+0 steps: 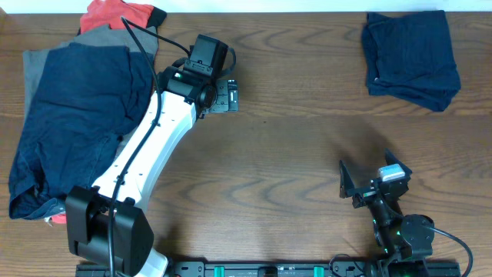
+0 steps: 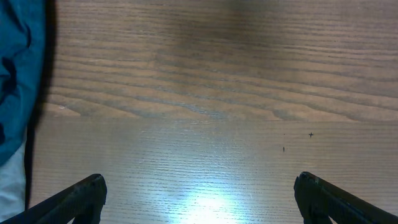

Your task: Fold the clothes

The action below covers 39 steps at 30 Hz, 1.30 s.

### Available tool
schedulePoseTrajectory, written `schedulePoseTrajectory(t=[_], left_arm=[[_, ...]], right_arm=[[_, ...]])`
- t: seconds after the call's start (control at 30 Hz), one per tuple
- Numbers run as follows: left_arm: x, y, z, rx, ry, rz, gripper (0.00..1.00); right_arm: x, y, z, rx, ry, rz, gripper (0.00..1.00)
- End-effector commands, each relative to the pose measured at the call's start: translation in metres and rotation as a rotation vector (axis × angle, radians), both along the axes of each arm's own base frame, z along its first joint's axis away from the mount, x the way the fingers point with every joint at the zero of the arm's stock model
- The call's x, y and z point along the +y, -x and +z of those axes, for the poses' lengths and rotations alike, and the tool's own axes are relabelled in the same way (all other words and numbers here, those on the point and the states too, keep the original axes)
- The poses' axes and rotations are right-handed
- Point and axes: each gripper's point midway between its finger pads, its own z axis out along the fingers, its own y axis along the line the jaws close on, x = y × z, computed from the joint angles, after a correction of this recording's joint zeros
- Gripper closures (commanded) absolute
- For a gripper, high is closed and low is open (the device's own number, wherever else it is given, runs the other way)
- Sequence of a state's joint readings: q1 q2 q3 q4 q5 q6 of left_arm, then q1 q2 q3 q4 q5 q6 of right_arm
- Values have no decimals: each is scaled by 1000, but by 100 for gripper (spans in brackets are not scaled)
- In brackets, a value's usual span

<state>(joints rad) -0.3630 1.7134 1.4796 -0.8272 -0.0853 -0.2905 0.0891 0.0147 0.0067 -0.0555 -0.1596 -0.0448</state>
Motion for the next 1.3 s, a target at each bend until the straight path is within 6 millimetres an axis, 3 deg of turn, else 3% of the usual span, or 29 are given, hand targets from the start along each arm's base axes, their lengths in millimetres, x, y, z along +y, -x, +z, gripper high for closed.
schedulePoseTrajectory(t=[0.0, 0.3, 0.57, 0.73, 1.0, 1.1, 1.27], left_arm=[[1, 0, -6, 13, -10, -1, 2], [1, 0, -5, 12, -11, 0, 2], [17, -4, -1, 1, -7, 40, 2], [18, -1, 27, -71, 19, 40, 2], [45, -8, 115, -375, 104, 103, 2], [63, 2, 129, -451, 137, 112, 2], [87, 22, 133, -585, 222, 93, 2]], right_arm=[[1, 1, 0, -5, 4, 4, 1], [1, 1, 0, -5, 4, 4, 1], [1, 1, 0, -5, 4, 4, 1], [1, 1, 0, -5, 4, 4, 1], [1, 1, 0, -5, 4, 4, 1], [1, 1, 0, -5, 4, 4, 1], [1, 1, 0, -5, 4, 4, 1]])
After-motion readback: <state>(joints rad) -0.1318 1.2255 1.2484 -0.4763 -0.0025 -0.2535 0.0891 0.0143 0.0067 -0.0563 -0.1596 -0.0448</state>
